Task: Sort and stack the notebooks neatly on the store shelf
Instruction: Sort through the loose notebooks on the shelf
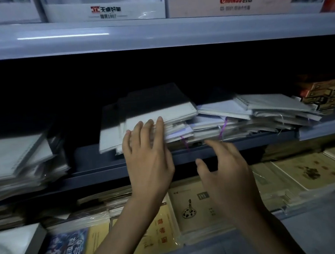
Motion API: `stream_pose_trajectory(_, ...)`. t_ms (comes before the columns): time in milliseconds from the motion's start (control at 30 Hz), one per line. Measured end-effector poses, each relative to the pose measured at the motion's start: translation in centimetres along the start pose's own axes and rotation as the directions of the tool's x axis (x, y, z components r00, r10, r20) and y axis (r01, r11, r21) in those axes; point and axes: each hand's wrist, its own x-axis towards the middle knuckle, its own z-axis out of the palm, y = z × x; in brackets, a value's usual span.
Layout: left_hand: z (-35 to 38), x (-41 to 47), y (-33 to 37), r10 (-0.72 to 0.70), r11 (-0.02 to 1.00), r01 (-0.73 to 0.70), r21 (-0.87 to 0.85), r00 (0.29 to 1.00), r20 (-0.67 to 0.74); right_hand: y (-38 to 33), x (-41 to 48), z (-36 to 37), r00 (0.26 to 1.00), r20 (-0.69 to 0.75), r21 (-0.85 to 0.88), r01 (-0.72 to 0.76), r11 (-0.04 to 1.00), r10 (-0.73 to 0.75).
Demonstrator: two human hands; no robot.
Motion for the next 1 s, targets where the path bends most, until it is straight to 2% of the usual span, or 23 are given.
stream_pose_trajectory(200, -0.9, -0.4, -0.2, 0.01, 1.0, -0.01, 0.001, 0.988, -0.156, 0.7, 0.2, -0.8, 0.999, 0.042, -0.002, -0.031, 1.0, 0.031)
stream_pose_trajectory(367, -1.2, -0.2, -1.0, 0.011, 1.0, -0.011, -0.001, 0.984, -0.18, 0.8, -0.4, -0.8, 0.997, 0.069, -0.007, -0.038, 0.999, 0.038)
stream_pose_trajectory(500, -2.2, -0.1, -1.9, 0.019, 0.989, -0.044, -0.139, 0.983, -0.181, 0.4, -1.3, -1.1, 0.994, 0.103, 0.012, -0.031, 0.999, 0.03)
stream_pose_trajectory(600, -3.3, -1.1, -2.1, -0.016, 0.964, -0.027, -0.265, 0.987, -0.159, 0.3, -1.5, -1.1, 0.987, 0.122, 0.174, -0.121, 0.977, 0.1)
stream_pose_trajectory(633, -3.7, -1.5, -2.0, -0.015, 0.955, -0.032, -0.294, 0.988, -0.156, 0.1, -1.4, -1.3, 0.975, 0.156, 0.298, -0.196, 0.934, 0.155)
stream_pose_trajectory(700, -4.5, -2.4, -2.1, -0.007, 0.937, -0.045, -0.347, 0.989, -0.147, -0.9, -1.2, -1.7, 0.928, 0.301, 0.563, -0.359, 0.745, 0.22)
stream_pose_trajectory(733, -5.0, -2.8, -2.1, -0.007, 0.926, -0.046, -0.376, 0.99, -0.138, -1.3, -1.2, -1.8, 0.905, 0.367, 0.639, -0.413, 0.649, 0.215)
stream_pose_trajectory(867, -6.7, -4.5, -2.2, 0.006, 0.887, -0.041, -0.461, 0.997, -0.077, -2.3, -1.4, -2.2, 0.853, 0.488, 0.763, -0.519, 0.385, 0.185)
stream_pose_trajectory(1000, -8.4, -5.6, -3.0, 0.099, 0.878, -0.079, -0.472, 0.995, 0.017, -2.4, -1.8, -2.6, 0.846, 0.519, 0.81, -0.533, 0.244, 0.125)
